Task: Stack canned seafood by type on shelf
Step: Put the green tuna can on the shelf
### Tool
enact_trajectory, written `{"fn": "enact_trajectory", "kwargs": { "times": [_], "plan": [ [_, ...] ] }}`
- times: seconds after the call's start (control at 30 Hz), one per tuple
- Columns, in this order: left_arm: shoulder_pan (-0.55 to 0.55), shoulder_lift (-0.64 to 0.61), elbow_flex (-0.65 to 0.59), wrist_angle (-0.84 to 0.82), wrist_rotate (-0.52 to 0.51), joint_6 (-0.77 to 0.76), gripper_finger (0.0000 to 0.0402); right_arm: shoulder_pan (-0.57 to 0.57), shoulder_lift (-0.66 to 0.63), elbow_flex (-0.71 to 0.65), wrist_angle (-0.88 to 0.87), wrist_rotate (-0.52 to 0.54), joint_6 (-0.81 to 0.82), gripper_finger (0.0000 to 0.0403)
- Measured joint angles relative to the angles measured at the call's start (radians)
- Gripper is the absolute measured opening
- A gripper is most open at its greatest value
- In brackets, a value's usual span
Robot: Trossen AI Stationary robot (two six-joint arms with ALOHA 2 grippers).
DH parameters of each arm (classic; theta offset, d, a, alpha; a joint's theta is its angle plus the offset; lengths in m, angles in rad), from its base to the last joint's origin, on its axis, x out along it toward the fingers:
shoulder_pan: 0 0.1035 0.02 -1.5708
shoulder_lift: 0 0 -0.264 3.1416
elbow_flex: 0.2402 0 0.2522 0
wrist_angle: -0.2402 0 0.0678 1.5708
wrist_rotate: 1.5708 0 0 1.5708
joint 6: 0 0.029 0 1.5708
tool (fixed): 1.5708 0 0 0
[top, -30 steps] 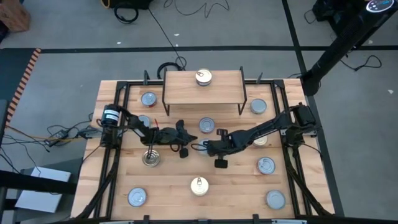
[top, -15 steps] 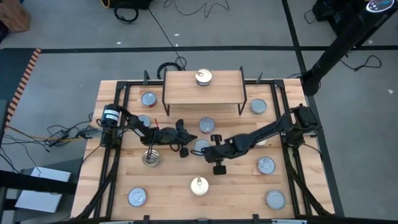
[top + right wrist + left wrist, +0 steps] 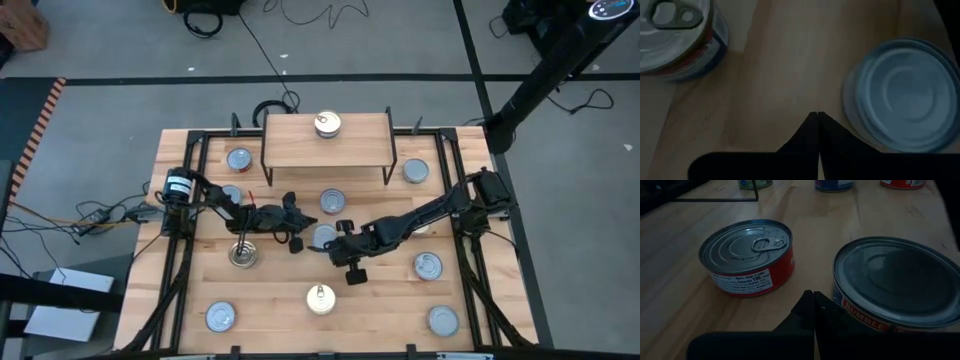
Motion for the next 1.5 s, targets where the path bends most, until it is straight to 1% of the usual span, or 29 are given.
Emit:
{"fn": "enact_trajectory", "kwargs": {
  "times": [0.1,0.27,0.43,0.7,0.93,1.1,1.3,1.5],
  "plan": [
    [0.0,0.0,0.0,0.0,0.0,0.0,0.0,-0.002,0.03,-0.001,0.005,0.034,-0.014,0.0008],
    [-0.001,0.0,0.001,-0.002,0.001,0.0,0.0,-0.004,0.056,-0.001,0.045,0.125,-0.036,0.0008],
    [-0.004,0.0,0.0,-0.002,0.012,0.016,0.0001,-0.005,0.047,0.0,0.048,0.138,-0.003,0.0008],
    [-0.016,0.0,0.0,-0.003,-0.002,0.026,0.0001,-0.021,0.021,0.013,0.043,0.153,0.11,0.0008],
    [-0.017,0.0,0.0,-0.008,-0.001,0.027,0.0001,-0.023,0.016,0.057,0.035,0.162,0.143,0.0008],
    [-0.017,0.0,0.0,-0.013,0.002,0.027,0.0001,-0.024,0.016,0.081,0.024,0.186,0.149,0.0008],
    [-0.017,0.001,-0.001,-0.014,0.002,0.027,0.0001,-0.024,0.015,0.1,0.009,0.229,0.174,0.0008],
    [-0.017,0.001,-0.001,-0.013,0.009,0.027,0.0002,-0.025,0.013,0.101,0.015,0.235,0.199,0.0008]
  ]
}}
